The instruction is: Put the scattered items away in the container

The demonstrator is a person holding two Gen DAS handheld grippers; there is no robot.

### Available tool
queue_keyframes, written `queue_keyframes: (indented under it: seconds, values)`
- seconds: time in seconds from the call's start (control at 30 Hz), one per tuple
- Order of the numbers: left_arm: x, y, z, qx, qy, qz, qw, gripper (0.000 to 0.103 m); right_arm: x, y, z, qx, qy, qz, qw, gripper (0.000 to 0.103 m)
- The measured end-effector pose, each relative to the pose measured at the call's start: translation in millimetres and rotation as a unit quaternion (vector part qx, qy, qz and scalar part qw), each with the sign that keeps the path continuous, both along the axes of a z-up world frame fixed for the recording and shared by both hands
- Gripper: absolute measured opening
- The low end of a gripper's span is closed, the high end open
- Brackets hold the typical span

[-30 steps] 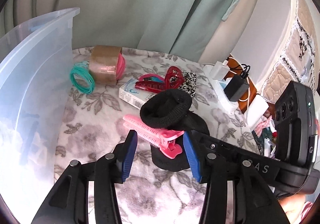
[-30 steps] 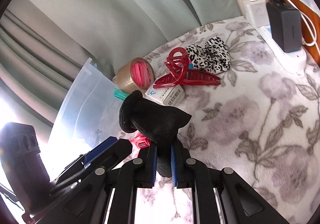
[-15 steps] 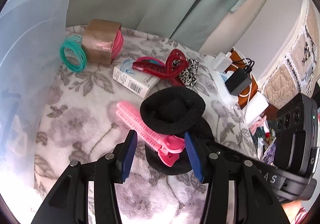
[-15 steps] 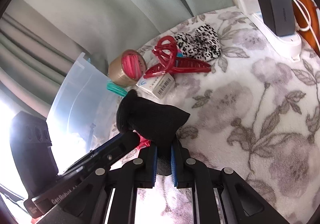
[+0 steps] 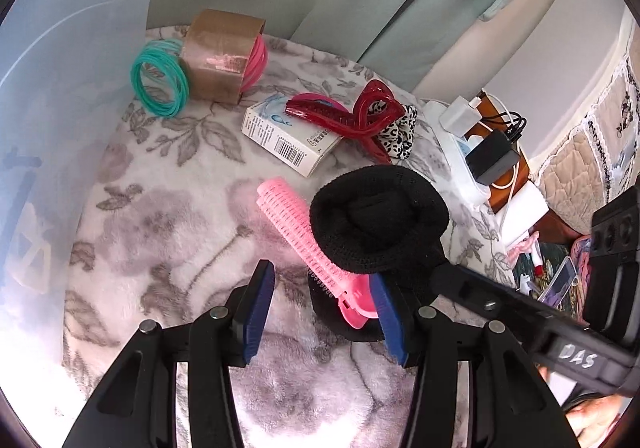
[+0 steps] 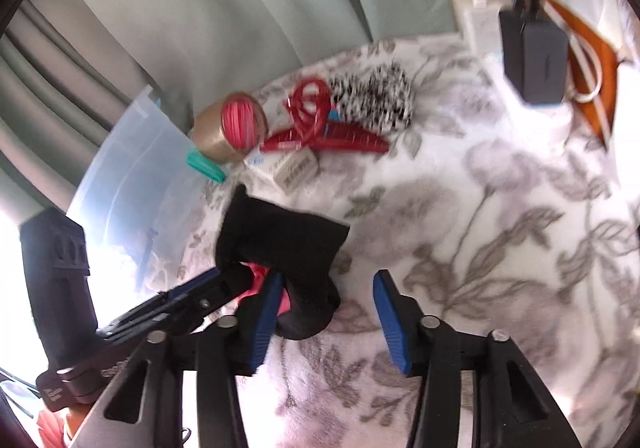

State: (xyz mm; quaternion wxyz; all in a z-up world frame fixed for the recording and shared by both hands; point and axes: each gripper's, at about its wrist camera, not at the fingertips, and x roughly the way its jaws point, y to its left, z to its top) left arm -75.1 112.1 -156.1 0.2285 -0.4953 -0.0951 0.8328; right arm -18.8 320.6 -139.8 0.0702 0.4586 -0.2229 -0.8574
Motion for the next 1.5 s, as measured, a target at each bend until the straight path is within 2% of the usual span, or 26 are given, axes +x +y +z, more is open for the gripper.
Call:
queue_keyframes:
  seconds: [0.13,0.23,0.3,0.33,0.37,0.53,0.77,0.93,1.1,1.23,1.5]
  values:
    - [-1,4,1,-0.006,0.010,-0.005,0.9999,0.052,-9,-5,12,-0.035,0.024,0.014,0.999,0.052]
    - [-2,4,0,-0.003,0.010,-0.004,0.9999,0.052,-23,-16,12,-0.037,0.026,0.031,0.998,0.051]
    - [-2,3,-1,-0.001,0.008,-0.004,1.0000,0.052,-33,-21,9,-0.040,0.020,0.038,0.998,0.039]
    - [-3,3,-1,0.001,0.008,-0.003,1.0000,0.052,-36,-22,6,-0.037,0.013,0.038,0.999,0.019]
    - [-3,3,-2,0.002,0.007,-0.003,1.0000,0.052,-39,-24,4,-0.030,0.007,0.035,0.999,0.008]
    - [-5,4,-4,0.009,0.005,-0.002,0.9999,0.052,-36,3,-4,-0.031,0.002,-0.031,0.999,0.006]
    - [-6,16,-5,0.019,0.002,-0.023,0.9996,0.056,-26,42,-33,-0.046,-0.029,-0.091,0.994,0.006]
    - [-11,19,1,0.062,-0.003,-0.040,0.9972,0.056,-23,48,-42,-0.038,-0.037,-0.093,0.994,0.006]
    - [-33,13,-1,0.109,-0.032,-0.018,0.9934,0.057,-15,64,-52,-0.048,-0.045,-0.105,0.992,0.006]
    - [-51,25,-4,0.127,-0.051,-0.017,0.9904,0.057,-12,66,-52,-0.046,-0.043,-0.101,0.993,0.006]
    - [-78,59,-11,0.159,-0.090,-0.042,0.9823,0.057,-15,64,-51,-0.037,-0.042,-0.093,0.994,0.006]
